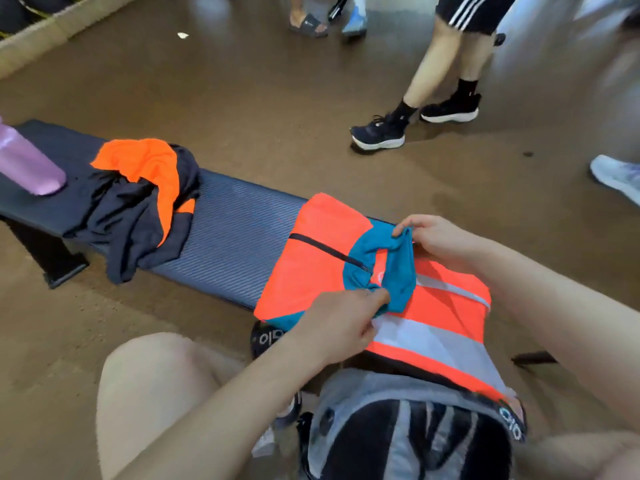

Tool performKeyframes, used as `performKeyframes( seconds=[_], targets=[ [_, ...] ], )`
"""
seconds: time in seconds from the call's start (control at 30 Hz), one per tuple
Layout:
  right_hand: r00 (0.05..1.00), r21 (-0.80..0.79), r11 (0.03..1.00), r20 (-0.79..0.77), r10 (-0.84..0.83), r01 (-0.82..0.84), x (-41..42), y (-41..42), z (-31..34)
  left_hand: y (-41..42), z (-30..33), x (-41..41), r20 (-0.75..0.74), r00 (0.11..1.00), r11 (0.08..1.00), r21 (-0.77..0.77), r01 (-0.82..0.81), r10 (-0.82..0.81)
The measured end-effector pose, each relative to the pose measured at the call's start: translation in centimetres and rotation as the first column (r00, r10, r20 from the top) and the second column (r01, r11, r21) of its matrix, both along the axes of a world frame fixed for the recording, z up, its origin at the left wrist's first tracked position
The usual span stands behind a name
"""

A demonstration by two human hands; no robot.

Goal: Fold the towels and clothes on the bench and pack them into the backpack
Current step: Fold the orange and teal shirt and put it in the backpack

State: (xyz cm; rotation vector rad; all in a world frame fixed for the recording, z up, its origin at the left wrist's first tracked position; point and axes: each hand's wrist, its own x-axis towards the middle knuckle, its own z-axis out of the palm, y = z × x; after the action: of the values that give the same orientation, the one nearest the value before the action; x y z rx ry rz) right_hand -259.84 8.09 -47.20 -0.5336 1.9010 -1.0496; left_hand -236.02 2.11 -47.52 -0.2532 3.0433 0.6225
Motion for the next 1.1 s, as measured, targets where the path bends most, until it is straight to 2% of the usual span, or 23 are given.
performKeyframes(
  seconds=[0.1, 0.17, 0.2, 0.27, 0.33, 0.4, 0.47, 0.53, 0.57, 0.6, 0.67, 0.7, 0.73, 0.77, 0.8, 0.87, 1.0, 1.1],
  targets=[
    [0.991, 0.047, 0.994, 0.093, -0.098, 0.094, 0.8, 1.0, -1.4, 0.8, -1.7, 0.0, 0.073, 0.997, 0.995, -0.097, 0.002, 0.005],
    [0.991, 0.026, 0.994, 0.068, -0.112, 0.111, 1.6, 0.8, -1.7, 0.6, -1.9, 0.4, 0.086, 0.996, 0.997, -0.076, -0.013, 0.019],
    [0.995, 0.026, 0.995, -0.007, -0.097, 0.097, 1.8, 0.7, -1.8, 0.4, -1.7, 0.6, 0.097, 0.995, 0.999, -0.042, -0.015, 0.019],
    [0.967, 0.094, 0.995, -0.255, 0.003, 0.022, 1.8, 0.8, -2.1, -0.1, -0.8, 1.3, 0.110, 0.993, 0.998, 0.041, -0.054, 0.049],
    [0.895, 0.183, 0.982, -0.430, 0.121, -0.044, 1.9, 0.8, -2.5, -1.7, 0.2, 2.0, 0.079, 0.972, 0.970, 0.086, -0.228, 0.222],
    [0.846, 0.165, 0.985, -0.517, 0.128, -0.048, 2.5, 0.6, -2.5, -4.3, 0.9, 2.8, 0.034, 0.890, 0.889, 0.035, -0.456, 0.455],
    [0.833, 0.043, 0.998, -0.553, -0.014, 0.045, 2.9, -0.1, -2.2, -7.0, 1.0, 4.0, 0.060, 0.792, 0.794, -0.063, -0.604, 0.607],
    [0.825, -0.032, 0.988, -0.547, -0.143, 0.151, 3.2, -0.7, -1.8, -8.7, 0.8, 5.0, 0.199, 0.707, 0.724, -0.015, -0.690, 0.678],
    [0.818, 0.022, 0.989, -0.564, -0.111, 0.149, 3.3, -0.9, -1.7, -9.2, 0.6, 5.4, 0.281, 0.679, 0.696, 0.052, -0.716, 0.678],
    [0.792, 0.165, 0.982, -0.611, 0.024, 0.097, 3.6, -0.9, -1.7, -9.3, 0.3, 5.7, 0.354, 0.663, 0.675, 0.108, -0.730, 0.660],
    [0.621, 0.450, 0.892, -0.709, 0.334, 0.034, 4.7, -1.2, -1.5, -9.3, -0.6, 6.1, 0.402, 0.659, 0.668, 0.141, -0.731, 0.636],
    [0.537, 0.465, 0.885, -0.754, 0.380, 0.027, 5.3, -1.7, -1.3, -9.3, -1.0, 6.2, 0.397, 0.659, 0.668, 0.140, -0.731, 0.639],
    [0.500, 0.401, 0.916, -0.790, 0.355, -0.017, 5.9, -2.5, -1.0, -9.3, -1.1, 6.3, 0.389, 0.658, 0.665, 0.141, -0.734, 0.644],
    [0.510, 0.314, 0.944, -0.799, 0.319, -0.099, 6.3, -3.6, -0.7, -9.4, -1.2, 6.3, 0.387, 0.656, 0.660, 0.145, -0.737, 0.648],
    [0.564, 0.229, 0.956, -0.771, 0.295, -0.186, 6.7, -4.9, -0.6, -9.5, -1.3, 6.2, 0.394, 0.655, 0.658, 0.149, -0.738, 0.645],
    [0.660, 0.162, 0.940, -0.676, 0.328, -0.302, 7.1, -7.6, -0.5, -9.8, -1.5, 6.3, 0.405, 0.663, 0.667, 0.154, -0.729, 0.630],
    [0.632, 0.199, 0.901, -0.655, 0.415, -0.385, 7.2, -11.9, 0.2, -10.4, -1.6, 6.4, 0.400, 0.679, 0.663, 0.203, -0.720, 0.615],
    [0.618, 0.321, 0.839, -0.570, 0.541, -0.439, 6.2, -14.6, 0.3, -10.8, -1.7, 6.4, 0.397, 0.691, 0.655, 0.246, -0.714, 0.604]
  ],
)
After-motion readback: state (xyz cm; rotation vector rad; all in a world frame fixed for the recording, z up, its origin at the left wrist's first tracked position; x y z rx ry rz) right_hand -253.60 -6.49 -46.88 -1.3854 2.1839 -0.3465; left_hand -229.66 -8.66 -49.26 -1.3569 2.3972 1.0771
